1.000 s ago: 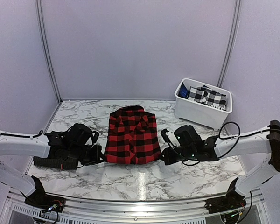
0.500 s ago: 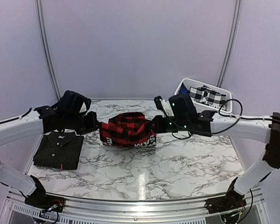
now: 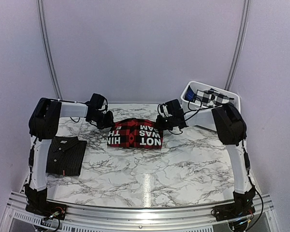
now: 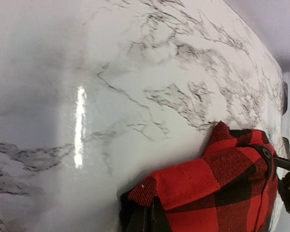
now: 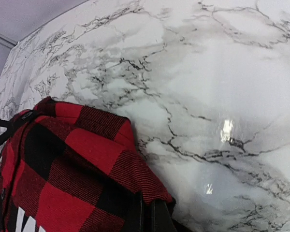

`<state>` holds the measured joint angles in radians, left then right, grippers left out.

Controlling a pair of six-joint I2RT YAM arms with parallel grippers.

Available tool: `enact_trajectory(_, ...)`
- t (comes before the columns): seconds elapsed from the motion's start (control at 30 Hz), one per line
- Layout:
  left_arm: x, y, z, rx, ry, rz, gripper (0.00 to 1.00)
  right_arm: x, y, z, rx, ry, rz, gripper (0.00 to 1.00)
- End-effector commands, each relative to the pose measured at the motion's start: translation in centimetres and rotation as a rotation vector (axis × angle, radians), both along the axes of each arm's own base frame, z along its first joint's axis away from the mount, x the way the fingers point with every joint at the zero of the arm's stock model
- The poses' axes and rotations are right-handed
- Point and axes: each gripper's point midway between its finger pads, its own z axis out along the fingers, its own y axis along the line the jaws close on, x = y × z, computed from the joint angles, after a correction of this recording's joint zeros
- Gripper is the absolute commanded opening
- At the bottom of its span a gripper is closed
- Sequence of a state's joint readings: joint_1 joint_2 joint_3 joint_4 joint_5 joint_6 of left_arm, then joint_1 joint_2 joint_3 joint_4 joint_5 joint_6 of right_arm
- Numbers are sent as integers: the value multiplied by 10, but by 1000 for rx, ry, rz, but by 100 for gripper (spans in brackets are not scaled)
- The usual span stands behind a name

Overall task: Fold and stack the long sleeve shirts
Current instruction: Move the 2/3-rectangle-folded shirt to the center of the board, then fold the 2/3-rectangle-folded shirt at the center of the board.

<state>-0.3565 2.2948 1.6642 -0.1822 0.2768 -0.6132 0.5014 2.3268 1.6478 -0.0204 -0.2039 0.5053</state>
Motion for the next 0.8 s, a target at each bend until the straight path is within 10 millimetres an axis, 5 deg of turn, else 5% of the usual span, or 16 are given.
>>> enact_trajectory(0.0,-30,-26,21,-69,-5,-74,0,-18,4,21,44,-26,4,0)
enact_trajectory(0.3,-166,-38,44,-62,-61,-11,0,-97,-8,35,-52,-58,71,0)
enact_trajectory(0.37,-183,-37,49,-32,-86,-5,0,-109,-11,49,-69,-87,67,0)
enact_trajectory(0.77,-183,-49,102,-32,-202,-66,0,-144,-44,105,-113,-165,-33,0)
